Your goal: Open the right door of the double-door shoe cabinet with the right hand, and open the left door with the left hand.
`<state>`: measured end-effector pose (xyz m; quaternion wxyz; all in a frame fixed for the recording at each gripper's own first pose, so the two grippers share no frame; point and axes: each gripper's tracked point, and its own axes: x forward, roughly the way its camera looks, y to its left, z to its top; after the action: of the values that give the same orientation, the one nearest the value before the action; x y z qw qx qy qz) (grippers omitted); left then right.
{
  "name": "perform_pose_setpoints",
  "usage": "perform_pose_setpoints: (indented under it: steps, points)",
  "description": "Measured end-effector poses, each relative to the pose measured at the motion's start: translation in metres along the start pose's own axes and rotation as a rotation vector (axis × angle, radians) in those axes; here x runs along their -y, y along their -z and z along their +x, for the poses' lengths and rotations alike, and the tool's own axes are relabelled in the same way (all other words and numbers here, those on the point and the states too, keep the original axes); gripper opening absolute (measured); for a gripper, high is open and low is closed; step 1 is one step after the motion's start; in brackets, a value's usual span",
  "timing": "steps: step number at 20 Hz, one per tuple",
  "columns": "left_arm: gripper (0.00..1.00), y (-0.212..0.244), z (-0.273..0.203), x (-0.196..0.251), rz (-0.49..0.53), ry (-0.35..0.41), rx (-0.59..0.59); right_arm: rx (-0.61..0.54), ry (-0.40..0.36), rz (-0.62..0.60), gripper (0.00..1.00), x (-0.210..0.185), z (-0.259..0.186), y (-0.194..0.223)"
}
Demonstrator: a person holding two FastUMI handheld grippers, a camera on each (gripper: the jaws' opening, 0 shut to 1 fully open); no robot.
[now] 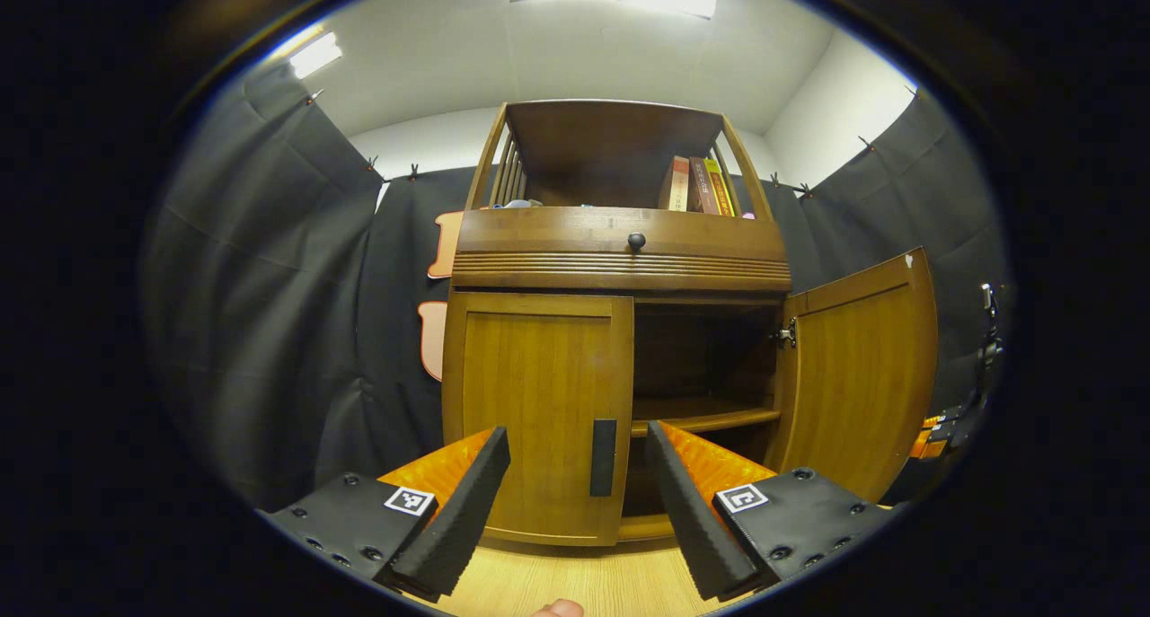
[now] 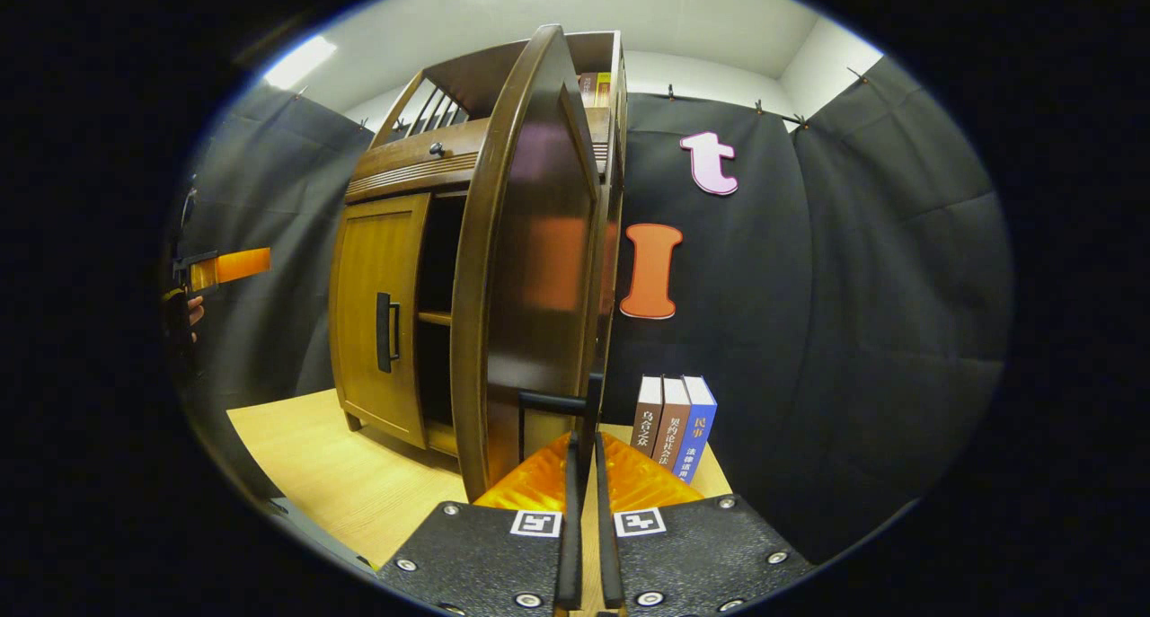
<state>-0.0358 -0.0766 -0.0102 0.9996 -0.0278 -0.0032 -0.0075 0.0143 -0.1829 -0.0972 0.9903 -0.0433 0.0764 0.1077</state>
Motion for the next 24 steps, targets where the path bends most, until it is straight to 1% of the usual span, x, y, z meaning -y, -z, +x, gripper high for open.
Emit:
perform_pose_setpoints:
  steps: [3, 7, 9, 10, 11, 12, 13, 14, 15, 16, 17, 18, 19, 20, 21, 23, 24]
  points:
    - [0.98, 0.002, 0.002, -0.004, 0.0, 0.007, -0.004, 0.036, -0.008, 0.029, 0.07, 0.012, -0.002, -0.003]
    - [0.98, 0.002, 0.004, -0.004, -0.002, 0.038, -0.013, 0.079, -0.01, 0.121, 0.07, 0.018, -0.005, -0.001]
    - [0.98, 0.002, 0.005, -0.007, 0.009, 0.041, -0.011, 0.078, -0.002, 0.119, 0.09, 0.019, -0.005, -0.002]
    - [0.98, 0.003, 0.005, -0.008, 0.012, 0.043, -0.011, 0.074, -0.001, 0.11, 0.12, 0.019, -0.005, -0.002]
    - [0.98, 0.004, 0.005, -0.008, 0.014, 0.044, -0.014, 0.07, 0.004, 0.104, 0.24, 0.021, -0.006, -0.002]
    - [0.98, 0.006, 0.005, -0.009, 0.015, 0.046, -0.018, 0.066, 0.011, 0.104, 0.22, 0.023, -0.007, -0.002]
    - [0.98, 0.007, 0.005, -0.01, 0.016, 0.048, -0.02, 0.064, 0.022, 0.106, 0.25, 0.027, -0.008, -0.002]
    - [0.98, 0.007, 0.005, -0.011, 0.018, 0.048, -0.021, 0.062, 0.034, 0.112, 0.43, 0.03, -0.009, -0.002]
    - [0.98, 0.008, 0.006, -0.013, 0.022, 0.045, -0.021, 0.062, 0.042, 0.124, 0.26, 0.032, -0.01, -0.001]
    - [0.98, 0.008, 0.007, -0.015, 0.024, 0.041, -0.021, 0.059, 0.046, 0.129, 0.55, 0.032, -0.011, -0.001]
    - [0.98, 0.008, 0.008, -0.017, 0.022, 0.036, -0.021, 0.06, 0.052, 0.122, 0.48, 0.033, -0.015, -0.002]
    - [0.98, 0.01, 0.009, -0.017, 0.016, 0.035, -0.023, 0.057, 0.056, 0.105, 0.52, 0.034, -0.021, -0.001]
    - [0.98, 0.011, 0.01, -0.016, 0.009, 0.039, -0.027, 0.06, 0.064, 0.078, 0.42, 0.036, -0.03, -0.001]
    - [0.98, 0.012, 0.012, -0.015, 0.005, 0.042, -0.028, 0.074, 0.08, 0.06, 0.67, 0.04, -0.038, -0.006]
    - [0.98, 0.013, 0.015, -0.014, 0.003, 0.047, -0.027, 0.081, 0.083, 0.059, 0.67, 0.039, -0.048, -0.011]
    - [0.99, 0.016, 0.021, -0.011, 0.01, 0.056, -0.034, 0.093, 0.126, 0.049, 0.68, 0.041, -0.064, -0.02]
    - [0.98, 0.017, 0.024, -0.01, 0.013, 0.057, -0.038, 0.102, 0.149, 0.043, 0.59, 0.039, -0.072, -0.028]
